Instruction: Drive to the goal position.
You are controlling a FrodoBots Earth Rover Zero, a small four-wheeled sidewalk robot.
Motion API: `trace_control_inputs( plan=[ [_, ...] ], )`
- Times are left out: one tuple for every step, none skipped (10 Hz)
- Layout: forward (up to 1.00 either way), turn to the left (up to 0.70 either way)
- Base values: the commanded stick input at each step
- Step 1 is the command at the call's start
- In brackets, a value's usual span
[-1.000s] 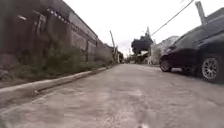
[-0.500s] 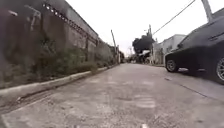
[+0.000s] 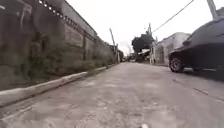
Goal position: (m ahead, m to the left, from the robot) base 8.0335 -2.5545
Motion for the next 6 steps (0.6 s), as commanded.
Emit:
trace_control_inputs(
  plan=[
    [1.00, -0.01],
    [1.00, 0.00],
    [1.00, 0.00],
    [1.00, -0.22],
    [1.00, -0.27],
    [1.00, -0.27]
  ],
)
